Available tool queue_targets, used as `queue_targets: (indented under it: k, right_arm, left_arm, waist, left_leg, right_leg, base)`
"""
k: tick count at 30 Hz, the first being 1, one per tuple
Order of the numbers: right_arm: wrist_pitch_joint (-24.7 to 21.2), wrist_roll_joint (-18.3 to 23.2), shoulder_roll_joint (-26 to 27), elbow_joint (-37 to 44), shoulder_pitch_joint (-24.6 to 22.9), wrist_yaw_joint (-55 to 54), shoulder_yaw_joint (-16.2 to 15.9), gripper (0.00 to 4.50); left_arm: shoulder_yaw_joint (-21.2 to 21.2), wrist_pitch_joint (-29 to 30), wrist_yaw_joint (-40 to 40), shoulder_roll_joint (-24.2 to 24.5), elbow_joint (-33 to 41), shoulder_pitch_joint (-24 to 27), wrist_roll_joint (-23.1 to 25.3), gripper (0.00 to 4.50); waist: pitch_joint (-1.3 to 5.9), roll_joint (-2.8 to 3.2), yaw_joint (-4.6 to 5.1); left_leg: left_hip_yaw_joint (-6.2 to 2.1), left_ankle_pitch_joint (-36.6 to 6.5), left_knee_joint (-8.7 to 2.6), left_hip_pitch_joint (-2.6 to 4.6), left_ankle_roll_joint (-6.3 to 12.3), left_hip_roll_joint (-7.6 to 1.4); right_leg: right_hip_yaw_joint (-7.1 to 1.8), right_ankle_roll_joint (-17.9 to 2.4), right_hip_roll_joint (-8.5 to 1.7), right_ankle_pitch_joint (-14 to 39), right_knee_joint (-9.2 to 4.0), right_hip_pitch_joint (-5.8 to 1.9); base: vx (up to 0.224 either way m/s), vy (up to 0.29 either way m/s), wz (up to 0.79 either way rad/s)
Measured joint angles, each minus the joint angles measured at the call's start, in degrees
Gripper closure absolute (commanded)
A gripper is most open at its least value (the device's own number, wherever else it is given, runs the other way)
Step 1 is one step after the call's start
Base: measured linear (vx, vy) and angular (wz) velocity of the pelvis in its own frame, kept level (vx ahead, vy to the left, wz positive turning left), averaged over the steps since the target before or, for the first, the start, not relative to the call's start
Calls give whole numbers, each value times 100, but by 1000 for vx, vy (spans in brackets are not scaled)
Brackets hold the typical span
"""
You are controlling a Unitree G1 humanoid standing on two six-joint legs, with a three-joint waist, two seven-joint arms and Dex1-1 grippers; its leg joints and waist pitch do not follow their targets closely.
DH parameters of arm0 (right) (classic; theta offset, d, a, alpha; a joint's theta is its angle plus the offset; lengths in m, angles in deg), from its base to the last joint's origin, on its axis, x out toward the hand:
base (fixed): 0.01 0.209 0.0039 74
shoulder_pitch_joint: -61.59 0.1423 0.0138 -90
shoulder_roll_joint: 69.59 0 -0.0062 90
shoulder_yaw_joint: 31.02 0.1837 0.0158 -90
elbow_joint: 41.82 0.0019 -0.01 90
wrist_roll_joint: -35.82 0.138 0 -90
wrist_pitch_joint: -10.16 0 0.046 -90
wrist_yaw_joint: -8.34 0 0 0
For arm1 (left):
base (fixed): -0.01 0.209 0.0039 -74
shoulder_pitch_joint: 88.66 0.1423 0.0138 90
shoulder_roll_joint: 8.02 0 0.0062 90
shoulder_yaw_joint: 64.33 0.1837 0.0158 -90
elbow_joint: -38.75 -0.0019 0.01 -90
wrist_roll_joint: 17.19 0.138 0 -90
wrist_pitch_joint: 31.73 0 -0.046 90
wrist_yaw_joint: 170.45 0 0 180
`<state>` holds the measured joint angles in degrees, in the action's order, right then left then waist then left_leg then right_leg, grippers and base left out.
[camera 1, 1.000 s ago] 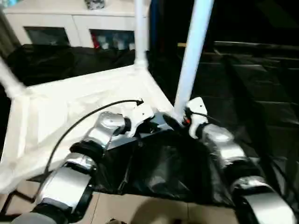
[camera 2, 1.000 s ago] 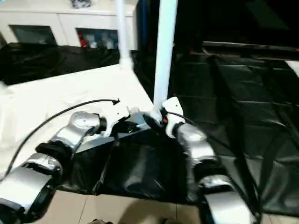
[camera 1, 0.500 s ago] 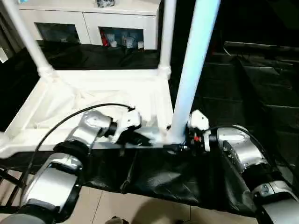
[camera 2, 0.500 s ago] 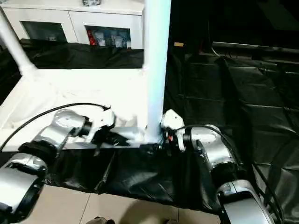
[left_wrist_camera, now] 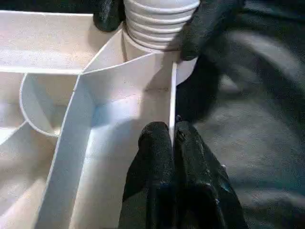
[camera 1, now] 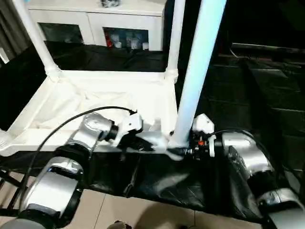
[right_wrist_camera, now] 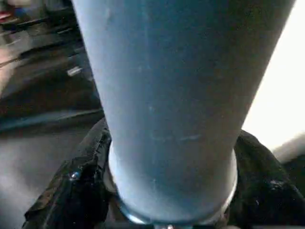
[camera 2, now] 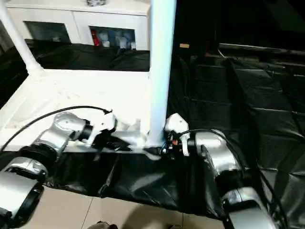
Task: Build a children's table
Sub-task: Rotate leg to tighten
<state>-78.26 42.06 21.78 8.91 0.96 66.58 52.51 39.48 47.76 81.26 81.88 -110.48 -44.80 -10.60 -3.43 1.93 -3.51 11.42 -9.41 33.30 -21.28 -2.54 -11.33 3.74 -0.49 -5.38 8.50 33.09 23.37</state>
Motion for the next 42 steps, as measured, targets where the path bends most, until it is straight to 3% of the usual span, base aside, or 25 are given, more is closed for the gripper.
queue_targets:
  k: [8, 12, 14, 15, 21, 25, 33, 36, 42]
  right_arm:
    - [95, -368, 848, -1103, 685, -3197, 468, 177]
    - [141, -429, 1059, -1345, 864, -3989, 616, 177]
    - [185, -427, 1122, -1434, 919, -4098, 683, 108]
    - [220, -420, 1131, -1488, 949, -4092, 719, 108]
    - [380, -402, 1035, -1527, 950, -3557, 721, 67]
    - [514, -350, 604, -1319, 784, -2281, 414, 67]
    - [537, -139, -54, -590, 411, 82, -108, 67]
    - [556, -133, -166, -514, 398, 543, -254, 67]
    - [493, -74, -284, -319, 331, 1173, -383, 119]
  left_arm:
    - [-188, 706, -1893, -703, -214, -249, 205, 450]
    - [-191, 725, -2276, -870, -264, -285, 211, 450]
    - [-158, 684, -2319, -873, -264, -285, 226, 450]
    - [-156, 670, -2334, -874, -263, -285, 232, 450]
    - [-152, 497, -2141, -779, -256, -283, 246, 450]
    - [-150, 176, -1533, -489, -194, -162, 139, 450]
    - [-124, -125, 77, 20, -76, -23, -82, 450]
    - [-91, -165, 375, 119, -74, -15, -110, 450]
    - [-26, -208, 887, 274, -71, -15, -151, 450]
  waist:
    - [0, 0, 217]
    - [0, 1, 295]
    - [0, 1, 314]
    - [0, 1, 317]
    - [0, 1, 317]
    - [0, 1, 290]
    - [0, 1, 80]
    - [-1, -1, 47]
    - [-3, -4, 13]
  left_leg:
    - [-11, 0, 25, 14, 0, 14]
    - [-23, -1, 21, 10, 1, 25]
    - [-24, -2, 16, 6, 0, 26]
    - [-24, -2, 14, 4, 0, 26]
    - [-24, -3, -5, -10, 0, 26]
    - [-23, -3, -17, -16, 0, 22]
    - [0, -2, -15, -32, 0, -21]
    - [7, -2, -2, -36, -1, -21]
    - [7, -2, 12, -46, -1, -21]
  right_leg:
    - [-3, 10, -5, 6, -11, -6]
    - [-5, 10, -7, 6, -14, -5]
    - [-5, 9, -7, 5, -14, -4]
    - [-5, 7, -7, 4, -13, -4]
    - [-1, -32, -6, -20, -9, 14]
    - [5, -34, -4, -21, -5, 24]
    - [22, -34, 12, -21, 5, 42]
    - [15, -36, 9, -23, 4, 41]
    - [12, -37, 8, -23, 4, 42]
  base:
    - [0, 0, 0]
    - [0, 0, 0]
    - [0, 0, 0]
    - [0, 0, 0]
    - [0, 0, 0]
    - [0, 0, 0]
    - [0, 0, 0]
    - [0, 0, 0]
    - [0, 0, 0]
